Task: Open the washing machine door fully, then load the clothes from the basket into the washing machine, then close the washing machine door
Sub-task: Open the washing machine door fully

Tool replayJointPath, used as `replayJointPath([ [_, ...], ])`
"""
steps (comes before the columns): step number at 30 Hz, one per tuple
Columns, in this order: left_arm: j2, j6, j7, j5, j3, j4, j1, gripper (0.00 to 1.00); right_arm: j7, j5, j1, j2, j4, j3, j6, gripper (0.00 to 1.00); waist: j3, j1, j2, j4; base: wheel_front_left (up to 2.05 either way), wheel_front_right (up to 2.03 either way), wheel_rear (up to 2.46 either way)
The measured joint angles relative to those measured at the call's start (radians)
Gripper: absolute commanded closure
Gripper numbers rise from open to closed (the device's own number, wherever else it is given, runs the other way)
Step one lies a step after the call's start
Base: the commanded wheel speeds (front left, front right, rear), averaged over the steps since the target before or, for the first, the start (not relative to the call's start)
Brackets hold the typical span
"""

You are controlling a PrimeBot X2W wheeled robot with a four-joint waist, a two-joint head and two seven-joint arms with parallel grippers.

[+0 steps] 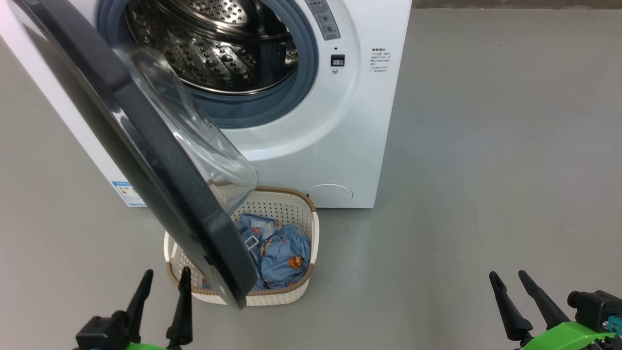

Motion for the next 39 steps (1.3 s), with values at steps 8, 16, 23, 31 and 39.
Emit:
replayJointPath([
  [8,-0.014,0.000,0.000,-0.021,0.094,-0.054,-0.014,1.00,0.000,-0.008,0.002,0.009,0.000,-0.016,0.000,0.00,-0.015,0.0000,0.0000,0.005,0.00,0.00,0.00],
  [16,-0.018,0.022,-0.001,-0.054,0.153,-0.379,-0.065,1.00,0.000,-0.017,0.009,0.011,-0.007,-0.023,0.000,0.00,-0.019,0.0000,0.0000,0.008,0.00,0.00,0.00],
  [23,-0.017,0.054,-0.001,-0.052,-0.117,-0.560,-0.065,1.00,0.000,-0.035,0.021,0.012,-0.016,-0.025,0.000,0.00,-0.013,0.0000,0.0000,0.003,0.00,0.00,0.00],
  [31,-0.015,0.068,0.000,-0.138,-0.381,-0.294,-0.069,1.00,0.000,-0.105,0.021,0.021,-0.033,-0.044,0.000,0.00,0.001,0.0000,0.0000,-0.009,0.00,0.00,0.00],
  [39,-0.014,0.100,0.000,-0.209,-0.374,-0.103,-0.136,1.00,0.000,-0.132,0.021,0.030,-0.040,-0.061,0.000,0.00,0.007,0.0000,0.0000,-0.015,0.00,0.00,0.00],
])
